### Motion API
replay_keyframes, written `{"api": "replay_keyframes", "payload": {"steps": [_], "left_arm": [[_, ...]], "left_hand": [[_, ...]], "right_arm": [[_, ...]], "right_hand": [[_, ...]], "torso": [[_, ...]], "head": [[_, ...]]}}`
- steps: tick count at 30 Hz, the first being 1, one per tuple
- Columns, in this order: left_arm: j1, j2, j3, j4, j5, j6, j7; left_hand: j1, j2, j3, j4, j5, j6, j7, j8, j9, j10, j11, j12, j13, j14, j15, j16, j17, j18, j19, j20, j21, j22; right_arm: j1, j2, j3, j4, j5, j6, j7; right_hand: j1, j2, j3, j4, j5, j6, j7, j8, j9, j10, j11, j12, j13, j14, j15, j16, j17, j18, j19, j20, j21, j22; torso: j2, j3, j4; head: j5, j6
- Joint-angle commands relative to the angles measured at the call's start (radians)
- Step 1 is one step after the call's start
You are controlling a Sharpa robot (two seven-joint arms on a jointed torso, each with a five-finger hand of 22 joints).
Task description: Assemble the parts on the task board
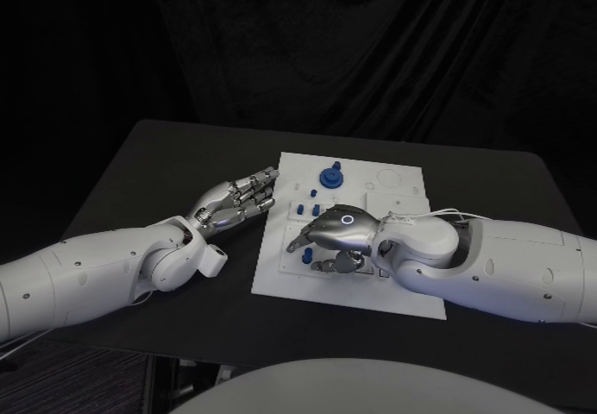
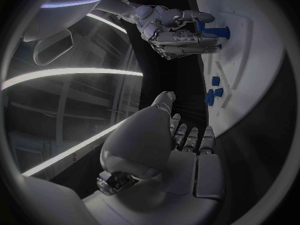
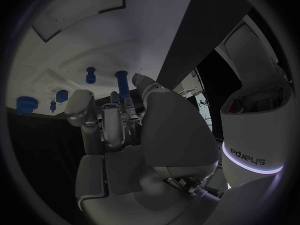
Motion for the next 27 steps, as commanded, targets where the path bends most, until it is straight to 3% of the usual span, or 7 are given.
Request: {"api": "replay_keyframes", "payload": {"steps": [1,9,16,18,20,23,27], "left_arm": [[-0.002,0.0,0.001,0.001,0.004,0.012,0.114],[-0.003,-0.006,0.001,0.003,0.004,0.009,0.116],[-0.003,-0.012,0.001,0.011,0.004,-0.003,0.117],[-0.003,-0.014,0.001,0.015,0.004,-0.006,0.116],[-0.004,-0.016,0.001,0.018,0.004,-0.009,0.115],[-0.004,-0.018,0.001,0.019,0.004,-0.013,0.114],[-0.004,-0.02,0.001,0.02,0.004,-0.014,0.114]], "left_hand": [[0.003,0.01,0.007,-0.001,-0.007,-0.005,0.0,-0.001,0.0,-0.004,0.002,-0.007,-0.002,0.0,0.009,-0.007,-0.002,0.013,-0.001,0.008,0.0,0.001],[0.003,0.01,0.007,-0.001,-0.007,-0.005,0.0,-0.001,0.0,-0.004,0.003,-0.007,-0.002,0.0,0.009,-0.007,-0.002,0.013,-0.001,0.008,0.0,0.001],[0.003,0.01,0.009,-0.002,0.002,-0.003,0.0,0.0,0.0,-0.004,0.002,-0.004,-0.001,0.0,0.004,-0.007,-0.002,0.016,-0.001,0.006,-0.001,0.0],[0.003,0.009,0.01,-0.003,0.008,-0.002,0.0,0.0,0.0,-0.004,0.003,-0.003,-0.001,0.0,0.002,-0.007,-0.002,0.017,-0.001,0.004,-0.001,-0.001],[0.004,0.009,0.011,-0.003,0.012,-0.001,0.0,0.0,0.0,-0.004,0.003,-0.003,-0.001,0.0,0.0,-0.007,-0.002,0.017,-0.001,0.004,-0.001,-0.001],[0.003,0.009,0.011,-0.003,0.012,-0.001,0.0,0.0,0.0,-0.004,0.003,-0.002,-0.001,0.0,0.0,-0.007,-0.002,0.017,-0.001,0.004,-0.001,0.0],[0.003,0.009,0.011,-0.003,0.012,-0.001,0.0,0.0,0.0,-0.004,0.003,-0.002,-0.001,0.0,0.0,-0.007,-0.002,0.017,-0.001,0.004,-0.001,0.0]], "right_arm": [[-0.002,-0.015,0.001,0.012,0.01,-0.018,-0.011],[0.056,-0.114,0.005,0.083,0.139,-0.169,0.014],[0.167,-0.277,0.003,0.178,0.373,-0.269,0.025],[0.184,-0.318,0.002,0.193,0.43,-0.29,0.019],[0.199,-0.371,0.001,0.202,0.481,-0.296,-0.015],[0.203,-0.411,0.001,0.202,0.489,-0.231,-0.099],[0.175,-0.45,0.0,0.21,0.414,-0.08,-0.245]], "right_hand": [[-0.002,-0.001,-0.025,0.011,0.003,-0.028,0.001,0.0,-0.013,-0.027,0.004,0.013,0.006,-0.016,0.003,-0.012,-0.014,0.009,-0.018,0.003,-0.025,0.124],[0.034,0.001,-0.057,0.048,0.005,-0.005,0.023,0.01,-0.023,-0.075,0.012,0.054,0.022,-0.016,0.009,-0.008,-0.01,0.01,-0.02,0.009,-0.034,0.124],[0.056,0.023,-0.038,0.054,0.003,0.072,0.093,0.036,-0.026,0.002,-0.004,0.231,0.097,0.018,0.01,0.027,0.034,0.001,0.02,0.006,0.031,0.14],[0.038,0.004,-0.068,0.04,0.001,0.148,0.097,0.061,-0.018,0.083,-0.068,0.604,0.339,0.041,-0.009,0.053,0.07,-0.004,0.044,-0.026,0.079,0.151],[-0.001,0.031,-0.069,0.064,0.005,0.236,0.078,0.104,0.011,0.4,-0.09,1.213,1.048,0.073,-0.03,0.09,0.126,-0.02,0.08,-0.038,0.15,0.168],[-0.052,0.03,-0.094,0.097,0.001,0.287,0.064,0.158,0.051,0.771,-0.078,1.36,1.408,0.131,-0.039,0.158,0.249,-0.044,0.136,-0.036,0.263,0.197],[-0.217,0.058,-0.157,0.121,0.002,0.251,0.066,0.179,0.081,0.771,-0.078,1.36,1.408,0.156,-0.04,0.189,0.311,-0.053,0.159,-0.038,0.314,0.209]], "torso": [[0.0,0.0002,-0.0003],[0.0,0.0008,-0.0006],[-0.001,0.0021,-0.0033],[-0.001,0.0018,-0.0028],[-0.001,0.0013,-0.0026],[-0.001,0.0001,-0.0015],[-0.002,-0.0027,0.0007]], "head": [[0.001,0.0],[0.0,0.0],[-0.006,0.0],[-0.011,0.0],[-0.017,0.0],[-0.026,0.0],[-0.031,0.0]]}}
